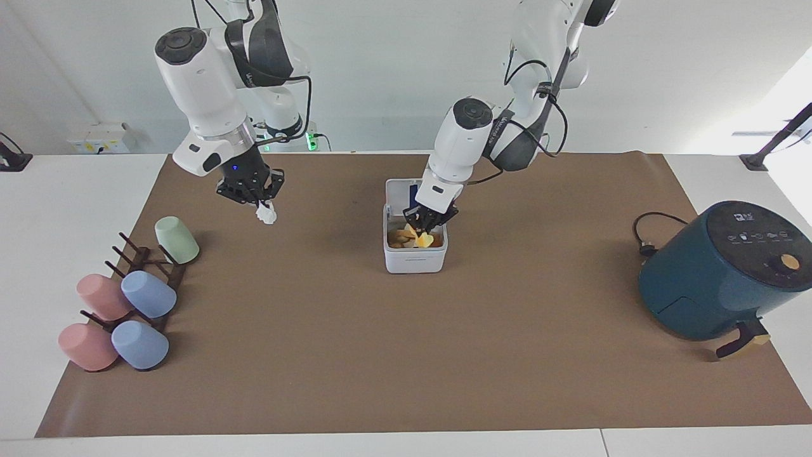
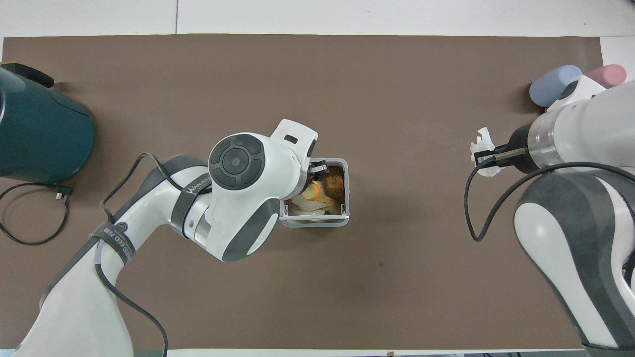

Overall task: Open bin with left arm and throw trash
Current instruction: 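Carry the paper over the bin with the right gripper while the left gripper withdraws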

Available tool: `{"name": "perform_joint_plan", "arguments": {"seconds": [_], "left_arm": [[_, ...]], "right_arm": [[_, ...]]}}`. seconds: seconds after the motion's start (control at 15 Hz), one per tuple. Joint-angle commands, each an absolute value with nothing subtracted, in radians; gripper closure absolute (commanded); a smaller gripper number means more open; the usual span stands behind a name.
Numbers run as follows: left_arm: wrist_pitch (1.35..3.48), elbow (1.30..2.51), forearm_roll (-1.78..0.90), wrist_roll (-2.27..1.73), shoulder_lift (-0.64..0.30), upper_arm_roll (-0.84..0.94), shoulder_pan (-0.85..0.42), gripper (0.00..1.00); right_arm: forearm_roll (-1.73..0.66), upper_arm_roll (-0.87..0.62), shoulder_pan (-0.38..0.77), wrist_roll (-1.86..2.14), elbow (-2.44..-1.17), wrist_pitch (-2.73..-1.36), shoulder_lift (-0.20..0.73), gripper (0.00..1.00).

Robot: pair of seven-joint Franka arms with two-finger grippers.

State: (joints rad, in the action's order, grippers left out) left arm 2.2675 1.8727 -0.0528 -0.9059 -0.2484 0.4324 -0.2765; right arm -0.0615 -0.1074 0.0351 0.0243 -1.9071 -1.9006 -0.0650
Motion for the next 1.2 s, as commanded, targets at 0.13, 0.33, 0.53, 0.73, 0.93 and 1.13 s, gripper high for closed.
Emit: {"name": "perform_joint_plan", "arguments": {"seconds": [0.13,0.33,0.53,0.73,0.93,1.13], "left_arm": [[2.276,1.891,-0.075,-0.896,-0.233,0.425,-0.281,0.0],[2.275,1.885,-0.075,-0.896,-0.232,0.425,-0.276,0.0],[2.229,1.865,-0.077,-0.893,-0.209,0.422,-0.227,0.0],[2.097,1.748,-0.077,-0.861,-0.203,0.422,-0.128,0.0],[2.011,1.684,-0.074,-0.778,-0.19,0.42,-0.016,0.0],[1.895,1.683,-0.075,-0.539,-0.144,0.422,0.13,0.0]], "right_arm": [[-0.055,-0.158,0.069,-0.128,-1.893,-1.894,-0.061,1.0],[-0.066,-0.16,0.15,-0.274,-1.893,-1.925,-0.057,1.0],[-0.071,-0.16,0.215,-0.36,-1.891,-1.971,-0.04,1.0],[-0.072,-0.161,0.279,-0.438,-1.878,-2.003,-0.005,1.0],[-0.173,-0.163,0.311,-0.489,-1.875,-2.103,0.031,1.0],[-0.206,-0.164,0.322,-0.489,-1.89,-2.207,0.063,1.0]]}}
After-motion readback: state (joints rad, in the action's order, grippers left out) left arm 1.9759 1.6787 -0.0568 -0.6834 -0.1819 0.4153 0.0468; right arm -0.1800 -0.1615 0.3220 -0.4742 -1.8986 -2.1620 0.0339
